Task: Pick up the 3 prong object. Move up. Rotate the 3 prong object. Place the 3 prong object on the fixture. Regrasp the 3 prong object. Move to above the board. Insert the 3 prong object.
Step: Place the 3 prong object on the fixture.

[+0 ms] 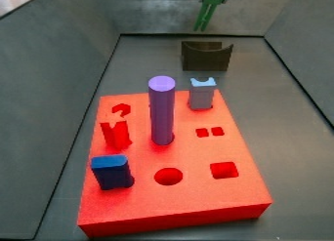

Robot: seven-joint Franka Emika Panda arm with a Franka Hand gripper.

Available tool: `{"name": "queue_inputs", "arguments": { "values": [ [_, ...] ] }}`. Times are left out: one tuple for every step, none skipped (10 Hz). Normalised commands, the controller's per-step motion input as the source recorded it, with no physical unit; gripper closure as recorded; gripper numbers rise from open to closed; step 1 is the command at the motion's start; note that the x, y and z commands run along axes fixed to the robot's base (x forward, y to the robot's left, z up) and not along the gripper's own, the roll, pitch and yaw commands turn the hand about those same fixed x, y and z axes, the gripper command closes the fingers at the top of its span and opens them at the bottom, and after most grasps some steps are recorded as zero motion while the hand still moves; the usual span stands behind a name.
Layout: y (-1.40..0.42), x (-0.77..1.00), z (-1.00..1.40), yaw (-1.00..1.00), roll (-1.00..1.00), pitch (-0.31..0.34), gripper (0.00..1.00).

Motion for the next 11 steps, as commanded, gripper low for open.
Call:
{"name": "queue_inputs", "arguments": {
  "values": [
    [0.11, 0.09, -1.00, -0.15, -0.12, -0.086, 1.00],
    [0.10, 0.10, -1.00, -0.11, -0.11, -0.109, 1.00],
    [0.09, 0.10, -1.00, -0.07, -0.10, -0.123, 1.00],
    [0.09, 0.10, -1.00, -0.03, -0.08, -0.128, 1.00],
    [0.08, 0.11, -1.00, 0.00, -0.07, -0.120, 1.00],
    [0.06, 0.10, -0.84, 0.02, -0.07, -0.106, 1.00],
    [0.08, 0.08, -0.65, 0.04, -0.04, -0.080, 1.00],
    [0.10, 0.07, -0.60, 0.04, -0.03, -0.076, 1.00],
    [0.10, 0.06, -0.60, 0.04, -0.03, -0.069, 1.00],
    [0.10, 0.06, -0.60, 0.04, -0.03, -0.062, 1.00],
    [0.10, 0.05, -0.60, 0.04, -0.03, -0.057, 1.00]
  ]
}}
